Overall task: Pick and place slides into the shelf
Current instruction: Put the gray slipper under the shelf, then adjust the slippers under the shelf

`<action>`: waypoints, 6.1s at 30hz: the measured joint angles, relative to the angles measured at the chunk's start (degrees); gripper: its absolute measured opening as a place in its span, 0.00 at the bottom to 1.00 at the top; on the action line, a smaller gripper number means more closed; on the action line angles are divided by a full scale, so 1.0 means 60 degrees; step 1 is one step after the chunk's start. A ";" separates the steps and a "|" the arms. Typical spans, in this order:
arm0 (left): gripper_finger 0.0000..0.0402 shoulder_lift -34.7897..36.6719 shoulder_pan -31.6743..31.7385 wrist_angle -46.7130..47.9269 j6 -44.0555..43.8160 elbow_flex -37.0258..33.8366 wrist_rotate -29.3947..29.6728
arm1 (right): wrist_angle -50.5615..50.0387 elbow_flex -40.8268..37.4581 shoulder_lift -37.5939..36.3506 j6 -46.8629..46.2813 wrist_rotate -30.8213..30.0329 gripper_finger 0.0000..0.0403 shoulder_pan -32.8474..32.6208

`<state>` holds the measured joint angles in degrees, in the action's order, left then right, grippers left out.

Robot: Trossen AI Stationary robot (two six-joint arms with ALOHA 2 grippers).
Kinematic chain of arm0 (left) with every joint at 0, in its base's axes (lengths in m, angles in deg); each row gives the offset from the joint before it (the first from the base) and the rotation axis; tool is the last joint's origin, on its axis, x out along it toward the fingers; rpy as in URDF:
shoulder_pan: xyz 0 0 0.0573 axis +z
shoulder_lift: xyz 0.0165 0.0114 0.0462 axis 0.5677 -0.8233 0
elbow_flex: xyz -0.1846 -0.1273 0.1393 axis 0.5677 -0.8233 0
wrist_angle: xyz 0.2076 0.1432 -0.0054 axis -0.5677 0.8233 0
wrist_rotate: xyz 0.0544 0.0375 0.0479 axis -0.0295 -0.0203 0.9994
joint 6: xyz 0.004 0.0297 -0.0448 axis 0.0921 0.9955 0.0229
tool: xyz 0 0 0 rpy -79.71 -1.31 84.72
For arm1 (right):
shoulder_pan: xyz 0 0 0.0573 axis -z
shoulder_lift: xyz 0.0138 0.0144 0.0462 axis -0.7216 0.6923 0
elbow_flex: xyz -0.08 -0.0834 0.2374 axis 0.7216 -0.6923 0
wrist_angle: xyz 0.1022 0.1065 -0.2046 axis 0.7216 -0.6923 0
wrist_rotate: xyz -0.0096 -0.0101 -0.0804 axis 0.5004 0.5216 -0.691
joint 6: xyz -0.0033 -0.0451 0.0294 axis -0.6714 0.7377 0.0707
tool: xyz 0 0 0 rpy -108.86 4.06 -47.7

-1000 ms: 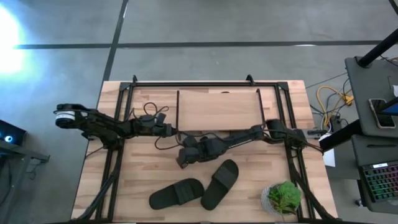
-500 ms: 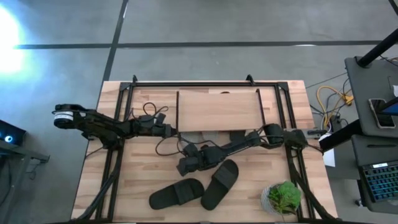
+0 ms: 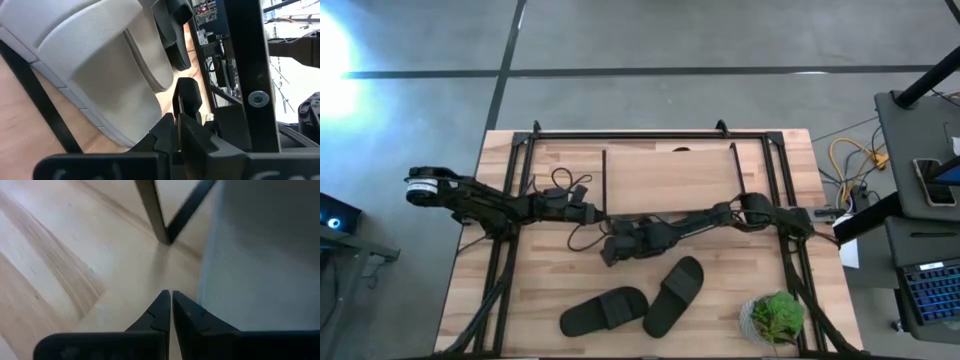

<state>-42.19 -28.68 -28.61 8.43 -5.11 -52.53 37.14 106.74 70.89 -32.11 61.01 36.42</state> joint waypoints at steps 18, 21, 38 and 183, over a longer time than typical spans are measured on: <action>0.03 0.0003 -0.0003 0.0045 0.0290 -0.0031 0.0086 | -0.3382 0.1953 -0.0262 0.0405 0.0193 0.03 -0.1000; 0.03 0.0000 -0.0006 0.0043 0.0458 -0.0101 0.0140 | -0.4849 0.2377 -0.0288 -0.0644 0.0480 0.03 -0.1415; 0.03 0.0270 0.0134 0.3383 0.0470 -0.0151 0.2575 | -0.3530 0.1803 -0.0573 -0.5531 0.0170 0.03 -0.2019; 0.03 0.8032 0.1600 0.1535 0.3935 -0.1096 -0.3559 | -0.4996 -0.1856 -0.1735 -0.7879 -0.1261 0.03 -0.2790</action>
<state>6.01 -19.08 -19.40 32.04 -11.69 -73.88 7.17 95.60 60.48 -79.38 53.44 19.68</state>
